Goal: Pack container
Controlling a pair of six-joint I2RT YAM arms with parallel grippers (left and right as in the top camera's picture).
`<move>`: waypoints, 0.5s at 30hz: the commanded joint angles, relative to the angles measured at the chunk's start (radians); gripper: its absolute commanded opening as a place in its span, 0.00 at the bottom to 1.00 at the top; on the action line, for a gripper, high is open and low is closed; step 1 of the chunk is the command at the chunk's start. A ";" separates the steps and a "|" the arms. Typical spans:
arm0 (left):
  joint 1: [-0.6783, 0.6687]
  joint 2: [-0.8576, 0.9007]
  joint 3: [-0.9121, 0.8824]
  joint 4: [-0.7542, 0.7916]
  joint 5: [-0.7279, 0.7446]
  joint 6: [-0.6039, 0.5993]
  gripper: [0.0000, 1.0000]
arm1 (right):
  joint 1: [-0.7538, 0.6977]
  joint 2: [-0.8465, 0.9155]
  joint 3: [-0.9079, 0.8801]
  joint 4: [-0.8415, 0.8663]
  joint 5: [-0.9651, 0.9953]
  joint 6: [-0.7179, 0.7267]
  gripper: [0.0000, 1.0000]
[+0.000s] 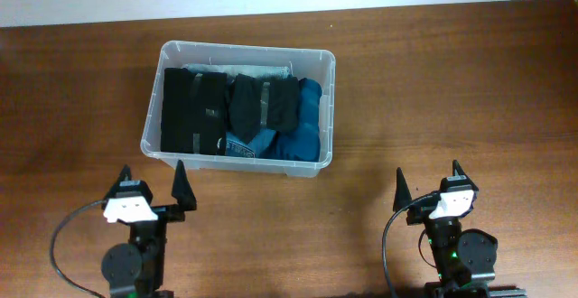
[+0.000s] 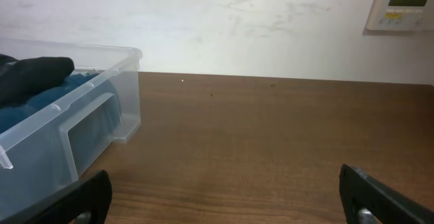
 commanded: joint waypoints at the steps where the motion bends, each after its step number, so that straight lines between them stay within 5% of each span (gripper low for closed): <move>1: -0.004 -0.051 -0.040 0.008 0.011 0.013 0.99 | -0.007 -0.008 -0.008 0.000 0.013 0.008 0.98; 15: -0.005 -0.222 -0.077 -0.198 0.003 0.050 0.99 | -0.007 -0.008 -0.008 0.000 0.013 0.008 0.98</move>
